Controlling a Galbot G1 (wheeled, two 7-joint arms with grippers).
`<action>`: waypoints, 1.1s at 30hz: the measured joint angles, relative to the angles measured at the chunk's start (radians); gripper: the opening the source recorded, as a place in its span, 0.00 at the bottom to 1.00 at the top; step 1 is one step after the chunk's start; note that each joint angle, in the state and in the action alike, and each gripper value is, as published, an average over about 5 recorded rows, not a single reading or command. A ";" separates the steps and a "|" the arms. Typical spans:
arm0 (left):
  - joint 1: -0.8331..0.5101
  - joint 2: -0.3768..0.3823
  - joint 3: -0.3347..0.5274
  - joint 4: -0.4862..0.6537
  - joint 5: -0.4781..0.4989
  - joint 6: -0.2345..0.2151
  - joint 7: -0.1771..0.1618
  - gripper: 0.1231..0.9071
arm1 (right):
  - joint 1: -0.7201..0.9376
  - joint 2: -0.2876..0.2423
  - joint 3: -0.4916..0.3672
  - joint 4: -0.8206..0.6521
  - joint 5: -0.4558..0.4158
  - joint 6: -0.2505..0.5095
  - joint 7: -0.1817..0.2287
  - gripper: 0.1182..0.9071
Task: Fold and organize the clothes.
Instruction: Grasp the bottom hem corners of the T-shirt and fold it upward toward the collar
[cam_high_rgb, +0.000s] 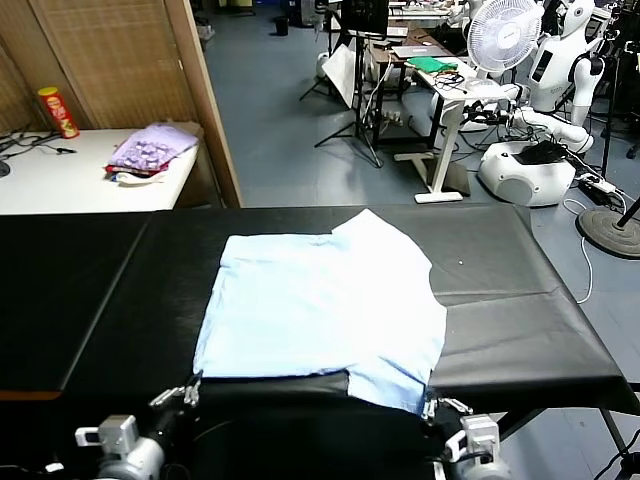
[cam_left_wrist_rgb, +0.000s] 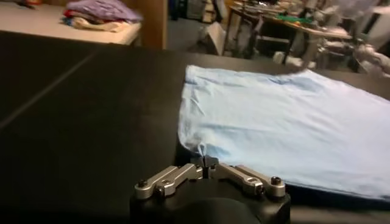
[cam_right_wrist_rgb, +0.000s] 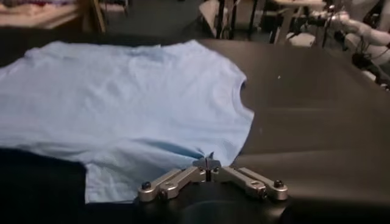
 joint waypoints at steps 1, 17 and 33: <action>-0.020 -0.002 0.004 0.008 0.007 -0.002 0.003 0.01 | 0.022 -0.004 -0.004 -0.019 -0.001 0.007 -0.005 0.01; -0.269 -0.013 0.086 0.198 0.124 -0.023 0.028 0.01 | 0.274 -0.064 -0.080 -0.310 -0.119 0.158 -0.123 0.01; -0.427 -0.003 0.180 0.380 0.172 -0.030 0.039 0.01 | 0.389 -0.072 -0.138 -0.493 -0.229 0.271 -0.188 0.01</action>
